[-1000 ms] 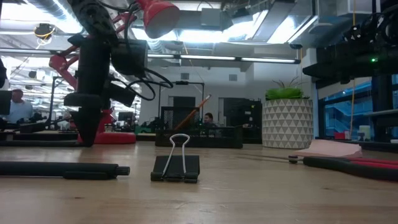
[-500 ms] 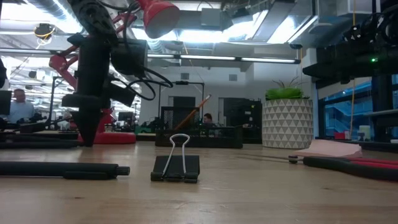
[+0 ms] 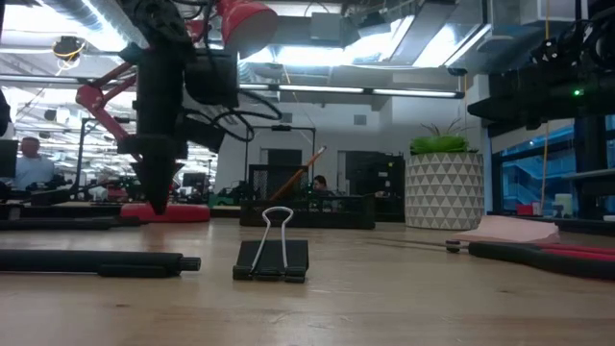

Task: Pick and place office supplies into organizer
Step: Put the top pen into the desk organizer

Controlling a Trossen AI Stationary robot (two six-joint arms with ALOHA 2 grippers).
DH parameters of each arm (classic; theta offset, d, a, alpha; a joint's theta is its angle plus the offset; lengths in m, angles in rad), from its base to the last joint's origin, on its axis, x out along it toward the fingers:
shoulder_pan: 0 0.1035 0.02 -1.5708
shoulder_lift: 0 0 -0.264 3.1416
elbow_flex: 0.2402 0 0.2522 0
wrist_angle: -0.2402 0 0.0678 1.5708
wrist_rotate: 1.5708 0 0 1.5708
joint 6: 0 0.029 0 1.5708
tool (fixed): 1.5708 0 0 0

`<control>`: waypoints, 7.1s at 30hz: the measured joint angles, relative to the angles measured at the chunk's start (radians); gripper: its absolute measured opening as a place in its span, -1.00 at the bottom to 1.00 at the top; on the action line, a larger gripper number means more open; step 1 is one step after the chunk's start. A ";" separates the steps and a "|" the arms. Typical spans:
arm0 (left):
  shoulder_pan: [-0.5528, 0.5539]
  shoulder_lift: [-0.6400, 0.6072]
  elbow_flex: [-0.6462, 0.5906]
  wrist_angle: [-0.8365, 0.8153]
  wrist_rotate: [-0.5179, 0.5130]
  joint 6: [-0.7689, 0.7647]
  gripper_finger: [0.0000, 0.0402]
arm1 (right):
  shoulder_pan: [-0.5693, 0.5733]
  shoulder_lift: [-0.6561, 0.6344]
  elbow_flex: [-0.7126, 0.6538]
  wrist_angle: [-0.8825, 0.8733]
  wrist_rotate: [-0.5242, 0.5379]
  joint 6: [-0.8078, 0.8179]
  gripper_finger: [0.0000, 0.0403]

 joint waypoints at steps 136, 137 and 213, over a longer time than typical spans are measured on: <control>-0.060 -0.003 -0.057 0.151 0.093 0.006 -0.51 | 0.000 0.000 0.000 0.001 0.000 0.000 -0.60; -0.064 -0.004 -0.062 0.160 0.089 0.006 -0.52 | 0.000 0.000 0.000 0.001 0.000 0.000 -0.60; 0.152 -0.057 0.260 0.647 -0.093 0.299 -0.75 | 0.000 0.000 0.000 0.009 0.000 0.001 -0.60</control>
